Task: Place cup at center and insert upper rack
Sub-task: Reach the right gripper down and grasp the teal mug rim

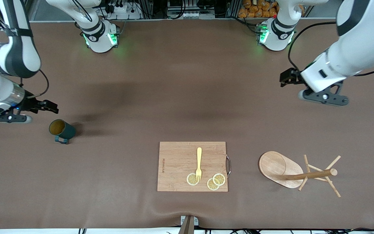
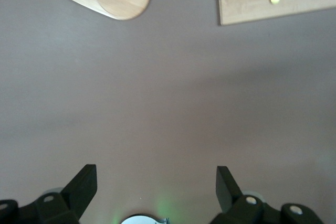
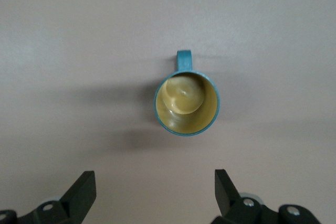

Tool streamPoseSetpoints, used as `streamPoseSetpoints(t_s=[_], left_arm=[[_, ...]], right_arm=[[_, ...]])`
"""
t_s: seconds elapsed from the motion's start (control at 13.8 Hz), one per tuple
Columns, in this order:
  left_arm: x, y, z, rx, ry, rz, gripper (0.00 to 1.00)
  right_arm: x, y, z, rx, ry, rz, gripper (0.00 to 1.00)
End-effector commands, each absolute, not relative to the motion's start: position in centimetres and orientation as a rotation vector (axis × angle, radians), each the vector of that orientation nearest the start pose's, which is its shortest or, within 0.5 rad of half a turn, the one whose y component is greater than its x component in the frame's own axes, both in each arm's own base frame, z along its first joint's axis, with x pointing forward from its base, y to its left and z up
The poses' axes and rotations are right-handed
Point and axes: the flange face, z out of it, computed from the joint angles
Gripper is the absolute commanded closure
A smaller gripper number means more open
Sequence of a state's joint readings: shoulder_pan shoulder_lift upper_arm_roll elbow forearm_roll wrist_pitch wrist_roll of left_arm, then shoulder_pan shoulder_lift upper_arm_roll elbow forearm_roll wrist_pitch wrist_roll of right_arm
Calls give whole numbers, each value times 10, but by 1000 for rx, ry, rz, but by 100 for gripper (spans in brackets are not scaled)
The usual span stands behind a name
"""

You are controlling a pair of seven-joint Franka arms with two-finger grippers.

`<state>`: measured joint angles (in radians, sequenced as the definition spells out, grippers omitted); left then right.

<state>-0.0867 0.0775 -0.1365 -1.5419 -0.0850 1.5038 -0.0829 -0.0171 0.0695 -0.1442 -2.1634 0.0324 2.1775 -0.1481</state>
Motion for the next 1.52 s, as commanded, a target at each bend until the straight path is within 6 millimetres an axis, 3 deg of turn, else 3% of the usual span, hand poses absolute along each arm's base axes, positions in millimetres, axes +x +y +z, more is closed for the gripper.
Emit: streamPoseSetpoints(t_s=[0.0,0.22,0.43,0.72,0.94,1.01,1.23,1.3,1.45], left_arm=[[545,-104,620,-3213,167,95,0],[546,-104,618,-3181,178,92,0],[547,-100,617,-3169,169,92,0],[550,-84,616,-3124,163,82,0],[550,-84,620,-3117,165,64,0],[548,-84,623,-3117,164,52,0],[540,-87,636,-3119,171,21,0],[540,-82,636,-3121,160,22,0],[540,-79,638,-3124,150,20,0]], right_arm=[[534,-86,329,-3116,50,113,0],[536,-88,297,-3130,57,82,0],[541,-82,280,-3139,44,54,0],[550,-65,262,-3151,-3,9,13],[551,-65,248,-3158,-9,-7,35],[553,-68,243,-3162,-5,-26,47],[554,-68,242,-3162,2,-26,95],[553,-69,242,-3162,2,-24,100],[554,-70,244,-3163,2,-28,100]])
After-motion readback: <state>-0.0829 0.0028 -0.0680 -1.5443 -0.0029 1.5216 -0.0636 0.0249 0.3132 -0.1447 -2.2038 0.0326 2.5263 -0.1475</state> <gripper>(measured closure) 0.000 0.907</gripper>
